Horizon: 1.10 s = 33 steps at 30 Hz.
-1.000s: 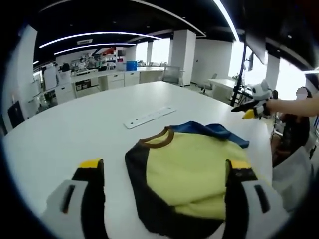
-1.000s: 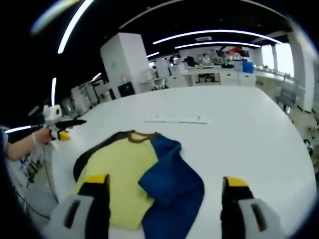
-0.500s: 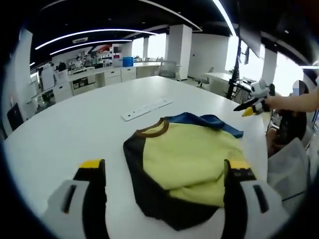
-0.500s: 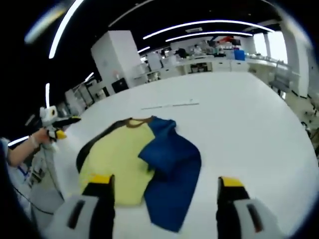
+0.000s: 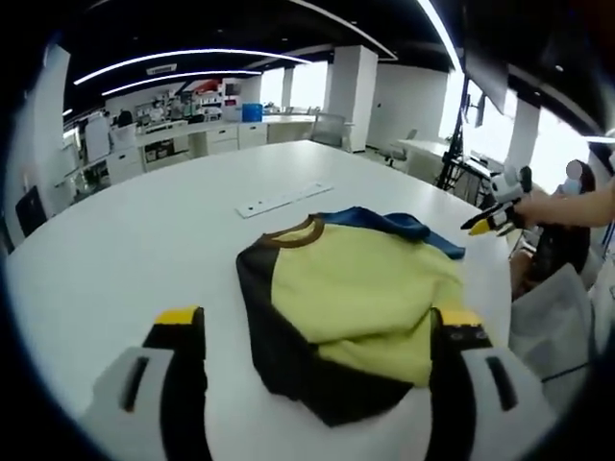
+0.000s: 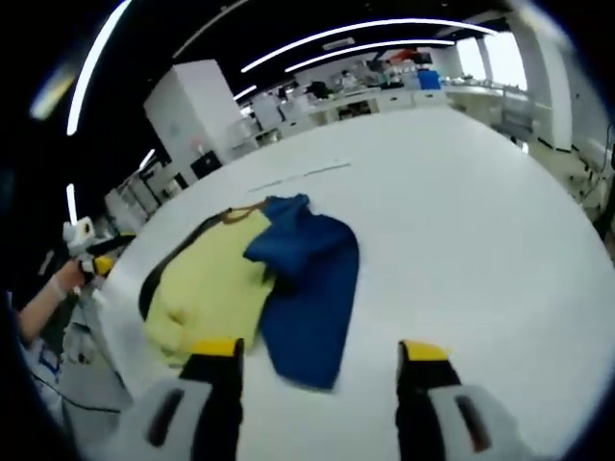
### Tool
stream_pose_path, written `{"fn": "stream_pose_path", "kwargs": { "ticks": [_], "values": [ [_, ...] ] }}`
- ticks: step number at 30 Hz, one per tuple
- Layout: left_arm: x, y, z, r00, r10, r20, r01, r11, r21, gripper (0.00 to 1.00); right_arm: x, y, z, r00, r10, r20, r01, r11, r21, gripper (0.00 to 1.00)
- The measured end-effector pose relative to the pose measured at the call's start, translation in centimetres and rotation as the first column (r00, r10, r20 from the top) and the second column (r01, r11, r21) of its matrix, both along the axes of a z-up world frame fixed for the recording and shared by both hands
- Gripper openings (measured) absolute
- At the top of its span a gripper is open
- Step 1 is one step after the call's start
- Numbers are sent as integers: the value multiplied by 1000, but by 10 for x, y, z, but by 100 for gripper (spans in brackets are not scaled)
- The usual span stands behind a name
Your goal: Fold the garment on the visible template until the final outline fits inside the template.
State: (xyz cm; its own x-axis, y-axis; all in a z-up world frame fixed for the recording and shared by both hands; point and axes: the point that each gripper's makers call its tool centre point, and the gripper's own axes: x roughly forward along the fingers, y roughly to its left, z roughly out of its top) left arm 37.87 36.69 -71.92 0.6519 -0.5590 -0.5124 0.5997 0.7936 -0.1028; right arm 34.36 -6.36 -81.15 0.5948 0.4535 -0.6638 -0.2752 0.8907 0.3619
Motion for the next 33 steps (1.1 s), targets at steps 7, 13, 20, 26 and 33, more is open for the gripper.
{"fn": "stream_pose_path", "kwargs": {
  "ticks": [7,13,20,26,33],
  "values": [
    [-6,5,-3,1000,9,-11,-9,1000,-1,94,-15,0,-16,998,-32,-53,34,999,38,47],
    [-8,9,-6,1000,16,-18,-16,1000,0,93,-19,4,-24,995,-45,-93,53,995,85,34],
    [-9,9,-9,999,18,-26,-18,1000,-3,93,-21,13,-24,991,-63,-120,80,987,138,19],
    [-12,5,-11,999,15,-32,-16,1000,-1,93,-17,12,-26,987,-99,-126,118,981,151,13],
    [-12,6,-15,999,19,-40,-19,1000,6,93,-12,12,-27,984,-116,-135,136,979,150,2]
  ]
}}
